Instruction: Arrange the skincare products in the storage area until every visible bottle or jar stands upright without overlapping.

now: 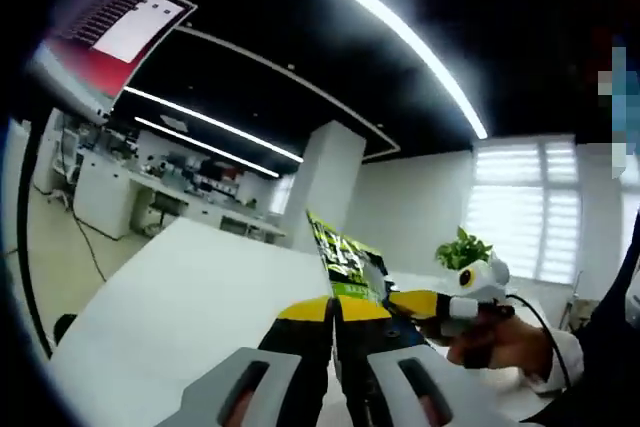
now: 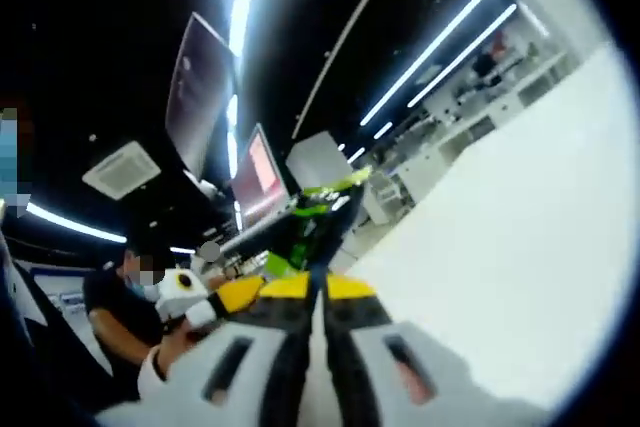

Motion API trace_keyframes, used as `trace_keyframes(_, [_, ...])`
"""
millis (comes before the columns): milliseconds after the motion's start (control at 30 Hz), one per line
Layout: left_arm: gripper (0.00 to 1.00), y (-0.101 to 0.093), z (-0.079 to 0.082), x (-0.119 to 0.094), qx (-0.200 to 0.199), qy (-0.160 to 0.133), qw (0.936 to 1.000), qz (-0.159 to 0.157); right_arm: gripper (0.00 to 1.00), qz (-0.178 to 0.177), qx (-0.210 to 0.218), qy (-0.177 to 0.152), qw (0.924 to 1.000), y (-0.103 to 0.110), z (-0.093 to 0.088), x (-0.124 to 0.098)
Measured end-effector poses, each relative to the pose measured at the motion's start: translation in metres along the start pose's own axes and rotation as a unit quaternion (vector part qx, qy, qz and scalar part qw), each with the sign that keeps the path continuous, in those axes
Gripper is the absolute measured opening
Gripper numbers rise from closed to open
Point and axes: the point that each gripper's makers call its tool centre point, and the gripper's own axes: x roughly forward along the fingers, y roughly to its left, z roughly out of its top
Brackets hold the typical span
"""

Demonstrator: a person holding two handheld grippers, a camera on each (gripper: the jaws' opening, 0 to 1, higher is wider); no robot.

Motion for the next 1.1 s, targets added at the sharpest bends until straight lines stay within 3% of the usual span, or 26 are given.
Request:
trace_keyframes(67, [0.00,-0.003,0.000,0.001,0.002,0.000,1.0000,-0.005,0.00,0.014,-0.028,-0.009,0.9995,0.009,0.008,-0.002])
trace_keyframes(167, [0.00,-0.005,-0.002,0.003,0.036,0.006,0.9993,-0.007,0.00,0.022,-0.071,-0.004,0.9972,0.021,0.012,-0.008])
trace_keyframes(300, [0.04,-0.010,-0.005,0.006,0.059,0.009,0.9981,-0.017,0.00,0.035,-0.097,-0.016,0.9945,0.035,0.016,-0.014])
trace_keyframes(567, [0.20,-0.014,-0.009,0.012,0.074,0.017,0.9968,-0.026,0.00,0.081,-0.097,-0.042,0.9911,0.056,0.026,-0.015])
trace_keyframes(700, [0.23,-0.021,-0.011,0.014,0.051,0.014,0.9973,-0.052,0.00,0.097,-0.103,-0.053,0.9886,0.064,0.031,-0.017])
trace_keyframes(767, [0.29,-0.021,-0.012,0.015,0.038,0.015,0.9977,-0.055,0.00,0.100,-0.104,-0.056,0.9879,0.066,0.033,-0.018])
trace_keyframes(867, [0.40,-0.023,-0.017,0.018,0.056,0.026,0.9966,-0.055,0.00,0.101,-0.114,-0.057,0.9866,0.068,0.035,-0.019])
trace_keyframes(1100, [0.41,-0.045,-0.023,0.020,0.056,0.038,0.9915,-0.111,0.00,0.114,-0.128,-0.046,0.9841,0.076,0.031,-0.020])
